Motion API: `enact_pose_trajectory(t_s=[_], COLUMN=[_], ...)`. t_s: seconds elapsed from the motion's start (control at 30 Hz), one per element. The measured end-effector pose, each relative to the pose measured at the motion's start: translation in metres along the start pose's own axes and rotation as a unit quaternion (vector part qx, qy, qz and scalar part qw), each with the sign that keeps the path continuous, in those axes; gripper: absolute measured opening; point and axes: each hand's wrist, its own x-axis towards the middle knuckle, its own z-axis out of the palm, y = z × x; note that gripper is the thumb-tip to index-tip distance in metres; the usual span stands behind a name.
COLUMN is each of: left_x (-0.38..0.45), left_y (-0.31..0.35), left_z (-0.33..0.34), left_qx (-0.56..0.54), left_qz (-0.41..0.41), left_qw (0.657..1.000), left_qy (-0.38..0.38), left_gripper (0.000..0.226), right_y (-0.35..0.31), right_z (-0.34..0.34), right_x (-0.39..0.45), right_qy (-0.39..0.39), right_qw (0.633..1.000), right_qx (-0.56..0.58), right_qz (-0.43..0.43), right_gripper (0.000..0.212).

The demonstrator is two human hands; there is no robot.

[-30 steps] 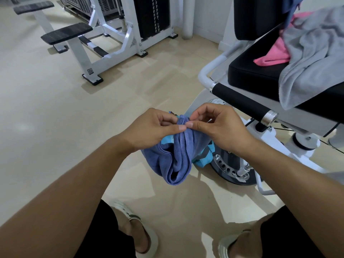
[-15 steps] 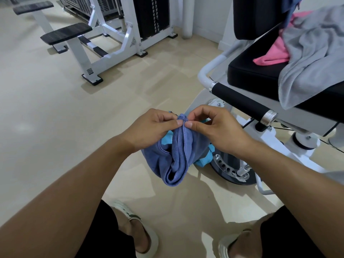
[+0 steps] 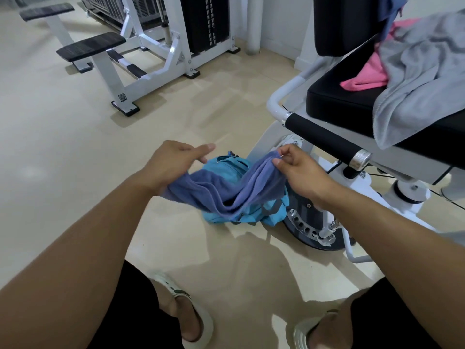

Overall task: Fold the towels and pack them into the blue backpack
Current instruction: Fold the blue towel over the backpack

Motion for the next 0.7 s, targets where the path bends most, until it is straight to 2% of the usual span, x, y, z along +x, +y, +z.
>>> enact_pose_trajectory(t_s=[0.1, 0.27, 0.33, 0.47, 0.53, 0.63, 0.7], left_x=[0.009, 0.01, 0.007, 0.007, 0.008, 0.008, 0.007], left_y=[-0.013, -0.023, -0.023, -0.023, -0.026, -0.037, -0.043], left_z=[-0.016, -0.021, -0.021, -0.021, -0.022, -0.029, -0.032], left_qx=[-0.021, -0.013, -0.002, -0.07, -0.044, 0.048, 0.092], left_qz=[-0.076, -0.131, -0.143, -0.14, -0.127, -0.125, -0.124], left_qw=[0.995, 0.99, 0.99, 0.985, 0.985, 0.968, 0.954], left_qy=[0.06, 0.045, 0.003, -0.07, -0.105, -0.213, -0.259], left_gripper=[0.053, 0.071, 0.072, 0.071, 0.078, 0.087, 0.064], right_y=[0.007, 0.014, 0.016, 0.023, 0.025, 0.03, 0.033], right_z=[-0.007, -0.001, 0.001, 0.0, 0.0, 0.0, -0.001], right_x=[0.011, 0.014, 0.013, 0.013, 0.014, 0.014, 0.013], right_qy=[0.051, 0.111, 0.13, 0.142, 0.136, 0.11, 0.083], right_qw=[0.996, 0.98, 0.979, 0.982, 0.984, 0.987, 0.99], right_qx=[0.0, 0.084, 0.07, 0.015, 0.002, -0.006, -0.002], right_qz=[0.077, 0.14, 0.141, 0.124, 0.116, 0.117, 0.118], right_gripper=[0.024, 0.027, 0.033, 0.032, 0.036, 0.038, 0.046])
